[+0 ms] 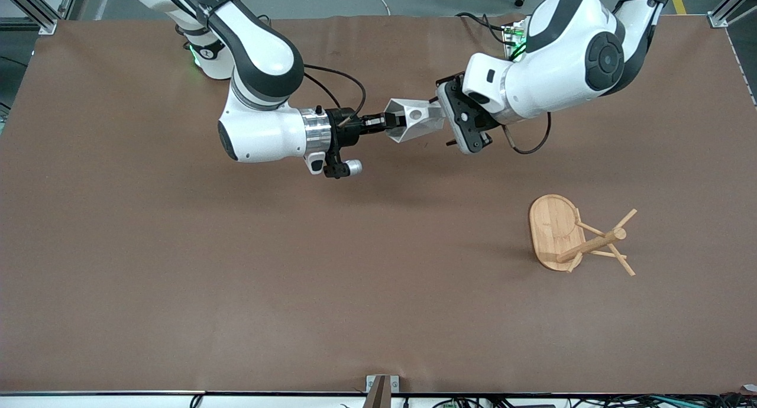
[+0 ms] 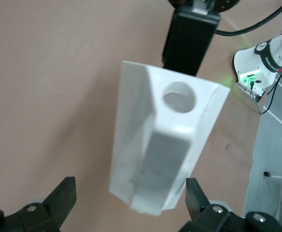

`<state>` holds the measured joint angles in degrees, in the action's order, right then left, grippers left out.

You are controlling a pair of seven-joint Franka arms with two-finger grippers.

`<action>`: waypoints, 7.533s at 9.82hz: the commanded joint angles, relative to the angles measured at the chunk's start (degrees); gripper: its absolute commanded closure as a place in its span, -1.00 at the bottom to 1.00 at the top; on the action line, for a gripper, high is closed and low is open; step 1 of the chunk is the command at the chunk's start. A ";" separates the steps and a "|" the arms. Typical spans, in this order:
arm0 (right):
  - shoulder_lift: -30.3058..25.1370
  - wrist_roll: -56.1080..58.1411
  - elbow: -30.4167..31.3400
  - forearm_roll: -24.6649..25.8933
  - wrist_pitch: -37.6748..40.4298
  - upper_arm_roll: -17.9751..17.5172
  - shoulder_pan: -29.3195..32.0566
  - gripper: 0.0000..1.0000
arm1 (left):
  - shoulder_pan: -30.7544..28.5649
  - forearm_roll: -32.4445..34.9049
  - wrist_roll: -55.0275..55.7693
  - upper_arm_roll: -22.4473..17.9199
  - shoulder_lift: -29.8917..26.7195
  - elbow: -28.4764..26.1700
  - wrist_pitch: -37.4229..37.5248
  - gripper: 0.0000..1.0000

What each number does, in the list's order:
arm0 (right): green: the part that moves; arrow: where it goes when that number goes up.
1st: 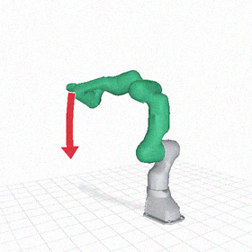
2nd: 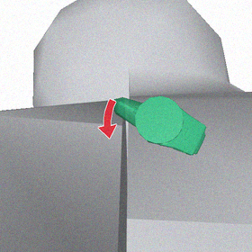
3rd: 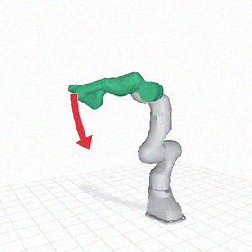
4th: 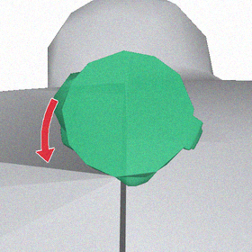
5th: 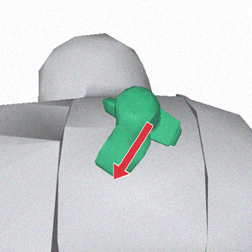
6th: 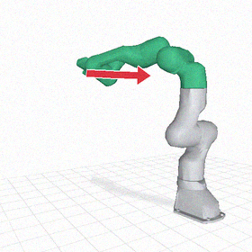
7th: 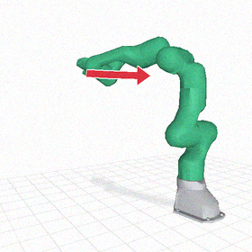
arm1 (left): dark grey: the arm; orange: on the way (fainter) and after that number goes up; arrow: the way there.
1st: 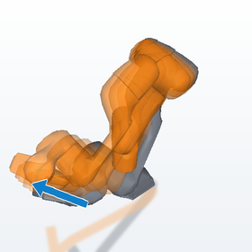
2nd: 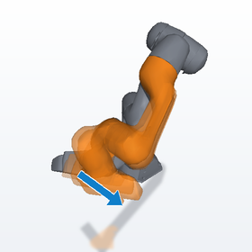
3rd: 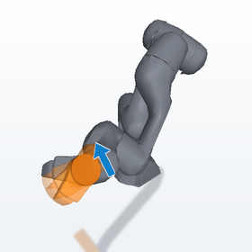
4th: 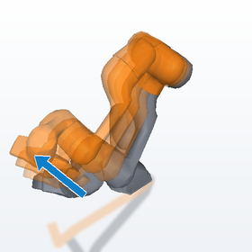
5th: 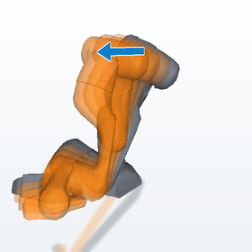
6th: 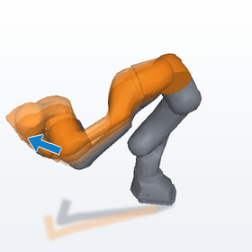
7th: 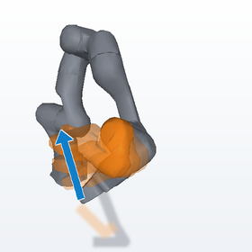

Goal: Hang cup on rack
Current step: 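Reach the left gripper toward the white cup held by the right gripper, then grasp the cup with the left gripper while the right gripper releases, then carry the cup with the left gripper to the wooden rack, then slide the cup handle hole onto a rack peg with the left gripper, then open the left gripper and draw it back from the cup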

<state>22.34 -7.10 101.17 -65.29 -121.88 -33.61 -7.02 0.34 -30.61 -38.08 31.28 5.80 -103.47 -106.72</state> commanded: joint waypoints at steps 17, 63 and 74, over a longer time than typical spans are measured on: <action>-2.39 -3.26 0.87 -1.68 0.15 0.04 -0.98 0.68 | -2.53 0.46 4.50 3.09 0.10 -1.12 1.16 0.96; -22.78 -0.20 -17.59 66.00 37.15 33.00 14.93 -1.00 | -4.74 4.86 23.23 -23.37 7.66 -6.39 -16.59 -1.00; -22.60 -0.20 -17.33 66.00 36.71 33.00 15.37 -1.00 | -8.79 13.78 30.72 -26.71 -4.82 -2.27 6.15 -0.99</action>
<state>0.09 -8.05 83.48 1.06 -84.95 -0.40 7.76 -9.76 -21.43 -12.24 4.83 1.51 -106.42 -103.65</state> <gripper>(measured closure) 0.000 0.000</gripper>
